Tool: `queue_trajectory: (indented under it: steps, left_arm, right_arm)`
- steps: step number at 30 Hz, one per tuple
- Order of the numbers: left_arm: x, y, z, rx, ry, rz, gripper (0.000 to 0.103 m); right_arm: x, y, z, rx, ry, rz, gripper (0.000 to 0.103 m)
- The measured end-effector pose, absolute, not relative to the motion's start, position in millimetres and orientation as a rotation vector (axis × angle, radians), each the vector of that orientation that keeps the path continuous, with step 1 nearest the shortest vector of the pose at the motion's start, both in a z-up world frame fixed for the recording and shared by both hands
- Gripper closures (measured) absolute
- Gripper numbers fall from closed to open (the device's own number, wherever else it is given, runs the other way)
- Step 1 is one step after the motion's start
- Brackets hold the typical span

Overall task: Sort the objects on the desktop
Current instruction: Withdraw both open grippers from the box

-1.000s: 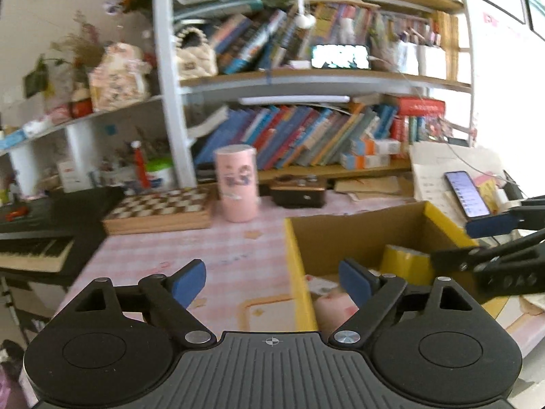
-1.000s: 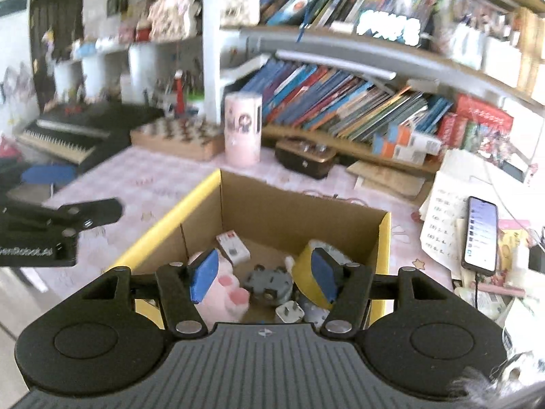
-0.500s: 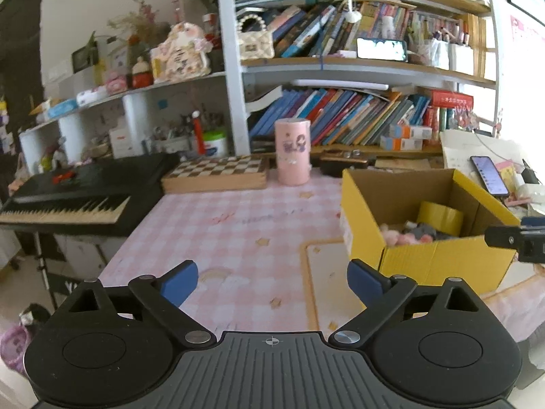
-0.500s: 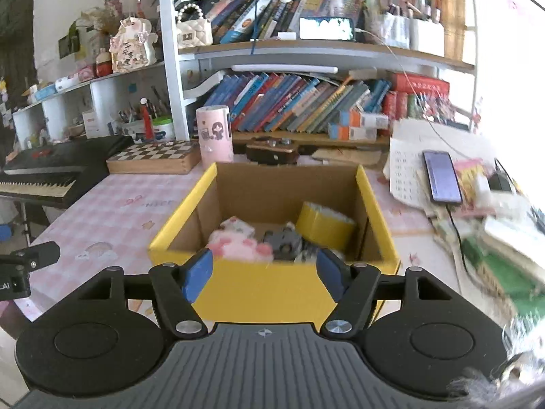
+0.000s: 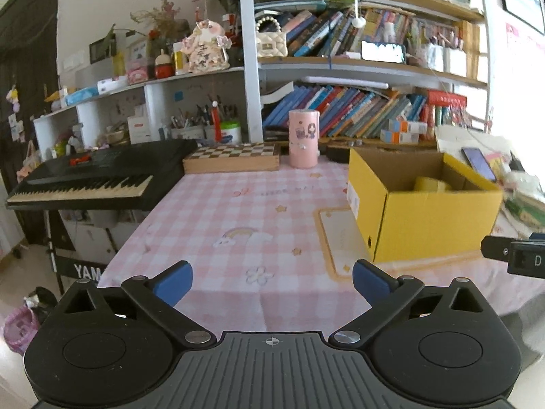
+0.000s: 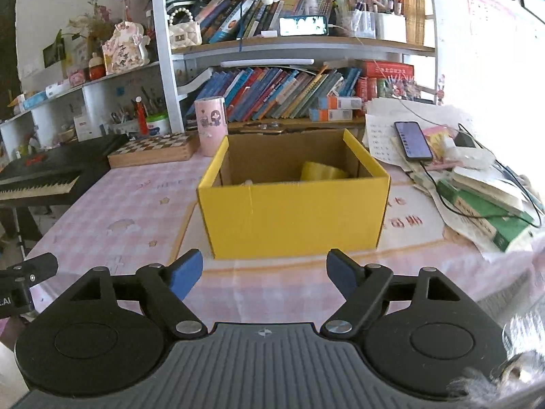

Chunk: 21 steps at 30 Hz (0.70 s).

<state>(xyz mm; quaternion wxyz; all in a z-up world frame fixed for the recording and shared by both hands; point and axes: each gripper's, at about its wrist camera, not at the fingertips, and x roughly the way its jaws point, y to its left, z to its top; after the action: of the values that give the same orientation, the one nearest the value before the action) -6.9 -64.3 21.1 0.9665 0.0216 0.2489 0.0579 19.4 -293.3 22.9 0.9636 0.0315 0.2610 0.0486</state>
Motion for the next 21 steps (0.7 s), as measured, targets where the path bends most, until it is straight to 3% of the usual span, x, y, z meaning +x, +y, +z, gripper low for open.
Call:
queue_trajectory:
  steps: [13,21]
  left_arm:
    - [-37,-49,7,0.066,0.558,0.108,0.001]
    - [-41,-46,-1,0.086,0.617,0.102,0.001]
  right_arm:
    - [-26,-264,4,0.033,0.592,0.080,0.017]
    - [-35,-255,0,0.028,0.617,0.089,0.004]
